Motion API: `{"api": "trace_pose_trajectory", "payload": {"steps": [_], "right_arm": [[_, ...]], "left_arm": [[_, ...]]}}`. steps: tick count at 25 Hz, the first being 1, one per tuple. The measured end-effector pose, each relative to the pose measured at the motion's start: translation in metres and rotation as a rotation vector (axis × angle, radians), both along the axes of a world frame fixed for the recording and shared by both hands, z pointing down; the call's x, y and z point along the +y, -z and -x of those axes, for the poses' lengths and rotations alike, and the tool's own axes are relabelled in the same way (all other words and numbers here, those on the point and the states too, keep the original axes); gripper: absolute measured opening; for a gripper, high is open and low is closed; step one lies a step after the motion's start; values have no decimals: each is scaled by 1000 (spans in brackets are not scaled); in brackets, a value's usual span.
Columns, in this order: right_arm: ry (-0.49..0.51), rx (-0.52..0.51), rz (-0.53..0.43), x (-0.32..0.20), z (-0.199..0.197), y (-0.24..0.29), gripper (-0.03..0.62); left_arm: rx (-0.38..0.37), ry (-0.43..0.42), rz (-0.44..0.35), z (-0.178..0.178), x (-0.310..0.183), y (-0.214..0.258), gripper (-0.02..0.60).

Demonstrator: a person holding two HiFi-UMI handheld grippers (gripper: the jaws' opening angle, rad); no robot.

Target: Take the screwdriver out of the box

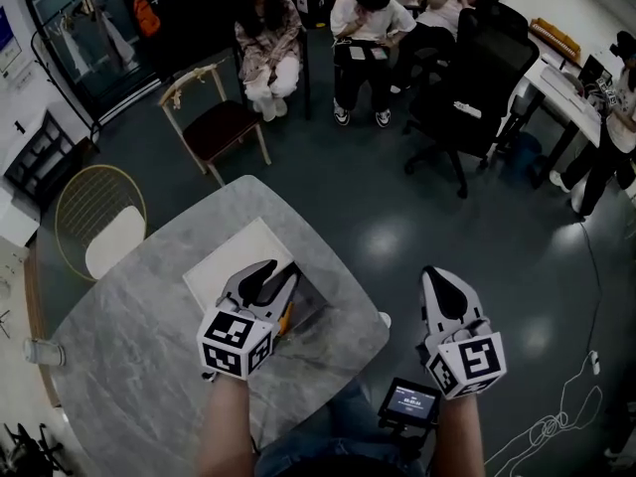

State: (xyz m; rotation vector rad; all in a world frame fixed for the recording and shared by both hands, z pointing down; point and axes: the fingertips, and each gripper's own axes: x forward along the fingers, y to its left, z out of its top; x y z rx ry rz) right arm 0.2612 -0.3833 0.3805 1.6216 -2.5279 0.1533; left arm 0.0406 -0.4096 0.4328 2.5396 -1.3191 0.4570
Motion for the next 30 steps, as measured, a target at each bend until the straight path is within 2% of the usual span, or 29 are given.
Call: {"api": "trace_pose_trajectory", "payload": {"steps": [2,5,11,14,21,25,30], "right_arm": [[2,-8,31,2,6,-12,26],[5,-17,81,9,15,-33,26],[-26,-36,193,24,13,-81,26],[-46,-41,226,28,9,-99,26],[-76,-45,266,31,-2,-116,26],[-75,-44,272,27,-6,-114,26],[-75,-49,267,17,-11,-112,26]], "left_arm": [[-20,-10,54,4,4,-18,149],[-88,-47,137,5,14,-52,149],[-179,-93,352,3,40,-122,149],[-200,-73,439,10,45,-147,149],[-187,-11,621,16,52,-179,147],[-226,18,694,19,54,-189,146],[-286,81,742,22,51,-197,113]]}}
